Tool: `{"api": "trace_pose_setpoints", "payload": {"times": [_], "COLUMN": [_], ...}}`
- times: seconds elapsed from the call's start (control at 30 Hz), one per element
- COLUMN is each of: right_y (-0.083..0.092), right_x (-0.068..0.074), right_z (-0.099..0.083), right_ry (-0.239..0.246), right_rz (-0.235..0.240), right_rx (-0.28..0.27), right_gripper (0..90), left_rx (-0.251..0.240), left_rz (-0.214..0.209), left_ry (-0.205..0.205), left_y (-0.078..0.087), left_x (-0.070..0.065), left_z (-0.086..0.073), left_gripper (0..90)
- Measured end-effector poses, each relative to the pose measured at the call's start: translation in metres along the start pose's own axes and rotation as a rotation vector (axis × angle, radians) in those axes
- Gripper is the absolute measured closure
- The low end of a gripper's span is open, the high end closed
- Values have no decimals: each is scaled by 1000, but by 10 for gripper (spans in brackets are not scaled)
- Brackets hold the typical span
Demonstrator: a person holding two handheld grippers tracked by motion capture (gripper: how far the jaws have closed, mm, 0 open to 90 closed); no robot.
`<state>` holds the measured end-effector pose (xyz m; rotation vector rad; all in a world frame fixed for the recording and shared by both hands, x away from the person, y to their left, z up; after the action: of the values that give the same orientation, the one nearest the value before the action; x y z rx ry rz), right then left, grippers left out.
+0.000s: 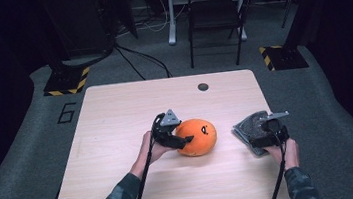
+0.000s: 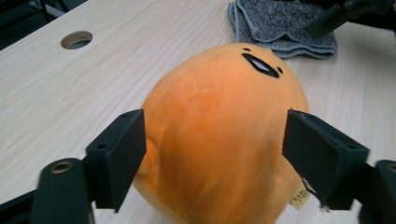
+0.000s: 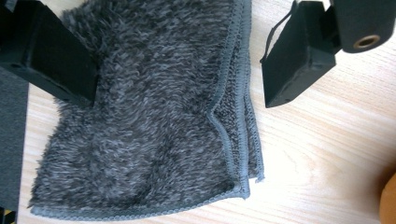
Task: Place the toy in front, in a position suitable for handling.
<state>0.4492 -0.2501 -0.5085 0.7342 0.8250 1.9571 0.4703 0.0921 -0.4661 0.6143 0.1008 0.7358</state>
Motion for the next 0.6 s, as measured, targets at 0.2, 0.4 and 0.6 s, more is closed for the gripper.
{"api": "trace_pose_setpoints", "payload": {"times": [0.2,0.4,0.6], "right_y": [1,2,2], "right_x": [1,0,-1], "right_z": [2,4,3], "right_ry": [6,1,0], "right_rz": [-3,-5,-8], "right_rx": [-8,-25,-27], "right_gripper": [100,82,54], "left_rx": [6,14,31], "left_rz": [26,61,79], "left_ry": [24,40,40], "left_y": [10,12,16], "left_x": [-3,-6,-14], "left_z": [-15,-25,-34], "left_gripper": [182,178,216]}}
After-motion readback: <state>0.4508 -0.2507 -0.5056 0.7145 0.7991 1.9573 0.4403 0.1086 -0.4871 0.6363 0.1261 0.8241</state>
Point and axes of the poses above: each handheld gripper's, and its own axes: y roughly backward along the jaws, z roughly out of its top, x roughly to its left, the point moved 4 cm from there along -y, roughly forward along the jaws, and after that the axes turned 14 degrees about z, right-handed, at the moved point
